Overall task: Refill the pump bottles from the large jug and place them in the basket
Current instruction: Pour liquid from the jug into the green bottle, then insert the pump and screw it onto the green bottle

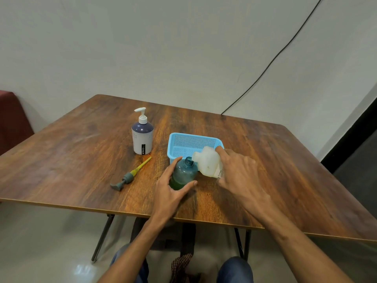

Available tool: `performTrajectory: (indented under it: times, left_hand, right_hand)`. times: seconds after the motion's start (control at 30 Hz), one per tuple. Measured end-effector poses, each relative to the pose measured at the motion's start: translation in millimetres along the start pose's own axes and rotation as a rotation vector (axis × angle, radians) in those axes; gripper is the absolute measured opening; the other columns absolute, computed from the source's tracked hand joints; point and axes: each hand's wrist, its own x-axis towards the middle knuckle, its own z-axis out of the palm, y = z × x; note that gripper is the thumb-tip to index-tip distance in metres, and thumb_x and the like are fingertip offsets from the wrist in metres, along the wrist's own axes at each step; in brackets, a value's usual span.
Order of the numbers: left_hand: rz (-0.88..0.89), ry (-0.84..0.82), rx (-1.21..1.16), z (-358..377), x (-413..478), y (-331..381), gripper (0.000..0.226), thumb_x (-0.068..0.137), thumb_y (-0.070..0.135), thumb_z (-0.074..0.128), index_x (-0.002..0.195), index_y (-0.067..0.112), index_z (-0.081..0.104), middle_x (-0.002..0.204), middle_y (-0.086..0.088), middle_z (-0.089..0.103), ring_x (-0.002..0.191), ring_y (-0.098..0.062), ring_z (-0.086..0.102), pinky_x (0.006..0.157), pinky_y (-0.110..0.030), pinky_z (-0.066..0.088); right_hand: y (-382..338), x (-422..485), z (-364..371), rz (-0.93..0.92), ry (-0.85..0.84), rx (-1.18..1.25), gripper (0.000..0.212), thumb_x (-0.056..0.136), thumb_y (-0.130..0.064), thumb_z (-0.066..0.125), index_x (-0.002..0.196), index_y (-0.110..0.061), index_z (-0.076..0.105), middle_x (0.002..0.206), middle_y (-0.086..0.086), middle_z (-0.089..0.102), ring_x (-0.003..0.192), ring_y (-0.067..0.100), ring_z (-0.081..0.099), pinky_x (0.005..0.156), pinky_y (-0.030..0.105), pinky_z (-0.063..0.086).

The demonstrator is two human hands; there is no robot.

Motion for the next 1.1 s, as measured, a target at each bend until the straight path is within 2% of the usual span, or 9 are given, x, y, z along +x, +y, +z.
performTrajectory:
  times: [0.1,0.23,0.37,0.43,0.53,0.7,0.83,0.97,1.1]
  left_hand:
    - [-0.007,0.002,-0.002,0,1,-1,0.081,0.073,0.042,0.088,0.14,0.052,0.046,0.136,0.039,0.052,0.128,0.006,0.051,0.107,-0.036,0.05]
    - [-0.02,-0.004,-0.019,1,2,-4,0.083,0.074,0.041,0.089,0.145,0.043,0.047,0.142,0.026,0.054,0.131,0.002,0.051,0.108,-0.042,0.05]
    - [-0.023,-0.011,-0.024,1,2,-5,0.085,0.073,0.047,0.088,0.147,0.035,0.047,0.141,0.02,0.058,0.129,-0.002,0.054,0.108,-0.043,0.05]
    - [-0.024,-0.016,-0.02,0,1,-4,0.083,0.074,0.046,0.088,0.146,0.036,0.047,0.139,0.022,0.058,0.129,-0.003,0.055,0.107,-0.041,0.05]
    - [-0.019,-0.01,-0.015,0,0,-2,0.08,0.074,0.039,0.088,0.143,0.037,0.048,0.134,0.033,0.058,0.126,0.003,0.055,0.105,-0.027,0.049]
    - [-0.006,-0.011,-0.002,-1,0,2,0.075,0.077,0.032,0.087,0.137,0.046,0.046,0.129,0.044,0.053,0.124,0.01,0.053,0.098,-0.009,0.044]
    - [-0.009,-0.005,0.002,-1,-1,2,0.074,0.076,0.035,0.088,0.137,0.048,0.046,0.13,0.042,0.054,0.124,0.008,0.054,0.098,-0.011,0.045]
    - [-0.009,-0.004,0.01,-1,-1,4,0.073,0.075,0.034,0.086,0.135,0.048,0.045,0.128,0.043,0.054,0.123,0.009,0.054,0.096,-0.009,0.044]
    - [-0.022,-0.008,0.014,1,-2,4,0.078,0.073,0.042,0.084,0.14,0.043,0.045,0.131,0.039,0.054,0.125,0.006,0.054,0.099,-0.014,0.047]
  right_hand:
    - [0,-2,-2,0.033,-0.003,0.07,0.075,0.069,-0.036,0.082,0.135,-0.021,0.048,0.115,0.002,0.069,0.091,0.026,0.069,0.066,0.033,0.05]
    - [2,-4,-1,0.146,-0.001,0.274,0.078,0.066,-0.042,0.083,0.133,-0.025,0.047,0.115,-0.002,0.067,0.097,0.026,0.066,0.072,0.034,0.048]
    - [9,-8,15,0.282,0.061,0.582,0.079,0.051,-0.053,0.082,0.121,-0.028,0.054,0.1,-0.006,0.067,0.084,0.018,0.062,0.061,0.025,0.04]
    - [11,-10,23,0.361,0.119,0.779,0.079,0.043,-0.054,0.077,0.115,-0.028,0.058,0.096,-0.008,0.067,0.084,0.017,0.064,0.059,0.029,0.049]
    - [11,-16,34,0.427,0.176,0.977,0.076,0.042,-0.049,0.081,0.113,-0.029,0.061,0.099,-0.011,0.069,0.088,0.009,0.067,0.065,0.039,0.061]
    - [9,-26,57,0.511,0.221,1.072,0.076,0.051,-0.044,0.09,0.119,-0.033,0.057,0.11,-0.013,0.067,0.102,0.01,0.066,0.073,0.039,0.063]
    - [9,-33,69,0.582,0.268,1.145,0.075,0.056,-0.03,0.094,0.122,-0.03,0.058,0.112,-0.014,0.066,0.106,0.01,0.064,0.078,0.038,0.061]
    - [8,-38,75,0.604,0.292,1.206,0.076,0.06,-0.022,0.094,0.124,-0.033,0.054,0.112,-0.017,0.063,0.107,0.009,0.063,0.076,0.025,0.057]
    - [10,-40,78,0.608,0.291,1.229,0.077,0.062,-0.02,0.094,0.126,-0.033,0.053,0.112,-0.019,0.061,0.106,0.005,0.062,0.076,0.023,0.055]
